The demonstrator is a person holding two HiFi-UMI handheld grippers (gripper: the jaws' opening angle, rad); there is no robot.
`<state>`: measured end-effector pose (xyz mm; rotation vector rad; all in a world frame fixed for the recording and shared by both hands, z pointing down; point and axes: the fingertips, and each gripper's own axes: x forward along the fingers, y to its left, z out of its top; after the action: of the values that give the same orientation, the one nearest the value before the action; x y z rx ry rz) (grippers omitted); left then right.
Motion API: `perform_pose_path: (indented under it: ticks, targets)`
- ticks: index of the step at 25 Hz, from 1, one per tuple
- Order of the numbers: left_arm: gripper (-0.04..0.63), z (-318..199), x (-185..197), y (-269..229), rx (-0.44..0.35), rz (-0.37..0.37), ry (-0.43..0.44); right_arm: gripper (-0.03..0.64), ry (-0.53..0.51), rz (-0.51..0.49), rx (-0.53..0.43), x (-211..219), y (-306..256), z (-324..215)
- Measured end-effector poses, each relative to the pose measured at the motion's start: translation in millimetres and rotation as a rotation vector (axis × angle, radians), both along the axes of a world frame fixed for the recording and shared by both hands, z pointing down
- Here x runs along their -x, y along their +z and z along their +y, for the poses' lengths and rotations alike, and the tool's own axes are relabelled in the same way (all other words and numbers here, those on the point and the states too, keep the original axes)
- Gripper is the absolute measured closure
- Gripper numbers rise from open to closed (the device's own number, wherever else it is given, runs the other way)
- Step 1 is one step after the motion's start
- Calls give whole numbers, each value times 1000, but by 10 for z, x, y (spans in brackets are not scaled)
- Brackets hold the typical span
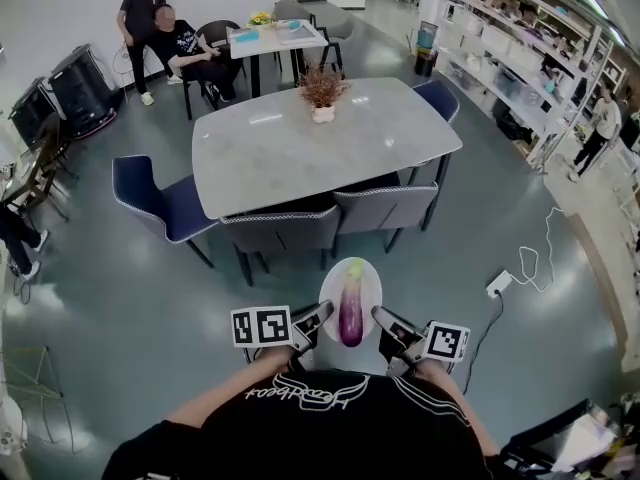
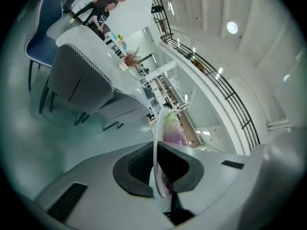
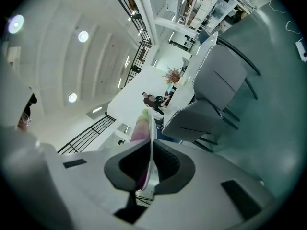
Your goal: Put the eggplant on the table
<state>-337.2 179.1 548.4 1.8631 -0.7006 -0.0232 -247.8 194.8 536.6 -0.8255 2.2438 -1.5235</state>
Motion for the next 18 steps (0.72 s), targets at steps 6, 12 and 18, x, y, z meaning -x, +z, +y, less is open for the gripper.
perform_pose_path:
  ticks: [6, 12, 18]
  targets:
    - [568, -423, 304, -40, -4, 13, -21, 597, -28, 14, -14, 305, -54, -461]
    - [568, -644, 415, -58, -26, 20, -30, 597, -32, 41, -36, 406, -67, -683]
    - [568, -745, 425, -144, -51, 24, -32, 597, -37, 20, -50, 439, -163, -771]
